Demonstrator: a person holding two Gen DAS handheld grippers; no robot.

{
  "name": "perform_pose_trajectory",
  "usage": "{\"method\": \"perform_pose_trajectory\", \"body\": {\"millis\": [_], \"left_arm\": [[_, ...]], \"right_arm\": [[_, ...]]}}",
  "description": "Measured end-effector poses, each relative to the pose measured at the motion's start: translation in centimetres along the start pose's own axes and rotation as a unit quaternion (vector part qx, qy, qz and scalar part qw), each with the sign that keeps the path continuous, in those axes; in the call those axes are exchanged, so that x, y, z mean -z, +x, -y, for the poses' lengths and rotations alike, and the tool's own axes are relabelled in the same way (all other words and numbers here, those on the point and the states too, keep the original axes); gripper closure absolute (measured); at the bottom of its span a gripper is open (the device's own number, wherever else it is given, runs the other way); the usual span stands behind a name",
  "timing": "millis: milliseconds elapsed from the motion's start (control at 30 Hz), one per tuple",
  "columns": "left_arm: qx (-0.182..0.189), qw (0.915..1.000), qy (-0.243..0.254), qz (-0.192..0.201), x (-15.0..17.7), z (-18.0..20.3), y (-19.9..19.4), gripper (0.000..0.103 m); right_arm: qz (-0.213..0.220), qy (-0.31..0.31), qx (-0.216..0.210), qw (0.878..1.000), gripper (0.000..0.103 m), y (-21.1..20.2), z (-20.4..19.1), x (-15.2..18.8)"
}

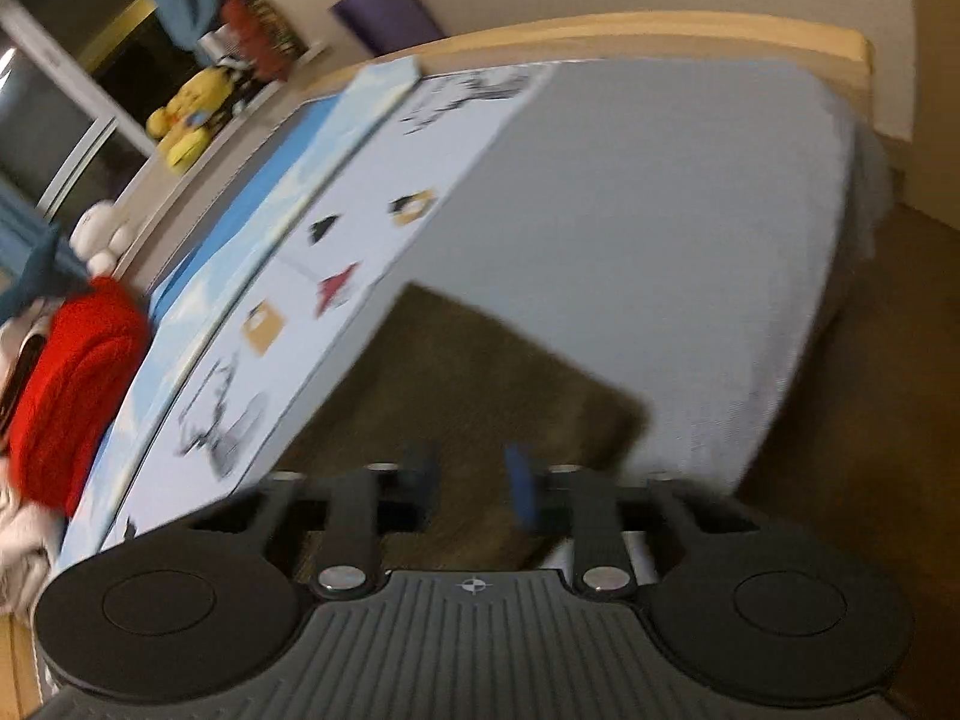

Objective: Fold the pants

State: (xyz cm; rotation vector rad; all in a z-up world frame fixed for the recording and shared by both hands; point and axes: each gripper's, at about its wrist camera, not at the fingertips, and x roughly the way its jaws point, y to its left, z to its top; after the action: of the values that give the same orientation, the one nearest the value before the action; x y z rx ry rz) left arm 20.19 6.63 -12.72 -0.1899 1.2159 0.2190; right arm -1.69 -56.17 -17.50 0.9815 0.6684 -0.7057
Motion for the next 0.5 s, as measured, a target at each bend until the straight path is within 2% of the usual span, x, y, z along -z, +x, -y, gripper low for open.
{"method": "perform_pose_trajectory", "body": {"millis": [167, 367, 433, 500], "left_arm": [[-0.014, 0.9996, 0.024, -0.002, 0.1, 3.1, -0.5, 0.013], [-0.03, 0.9981, 0.053, 0.004, 0.3, 5.8, -1.3, 0.013], [-0.035, 0.9976, 0.059, 0.004, 0.4, 6.5, -1.4, 0.013], [-0.04, 0.9972, 0.064, 0.002, 0.4, 7.1, -1.3, 0.013]], "right_arm": [[-0.011, 0.027, 0.008, 1.0, 0.09, 2.0, 3.1, 0.8], [-0.039, 0.063, 0.002, 0.997, 0.09, 5.1, 4.4, 1.2], [-0.024, 0.064, -0.001, 0.998, 0.09, 5.4, 4.4, 1.2], [-0.015, 0.042, -0.009, 0.999, 0.097, 5.2, 3.7, 0.9]]}}
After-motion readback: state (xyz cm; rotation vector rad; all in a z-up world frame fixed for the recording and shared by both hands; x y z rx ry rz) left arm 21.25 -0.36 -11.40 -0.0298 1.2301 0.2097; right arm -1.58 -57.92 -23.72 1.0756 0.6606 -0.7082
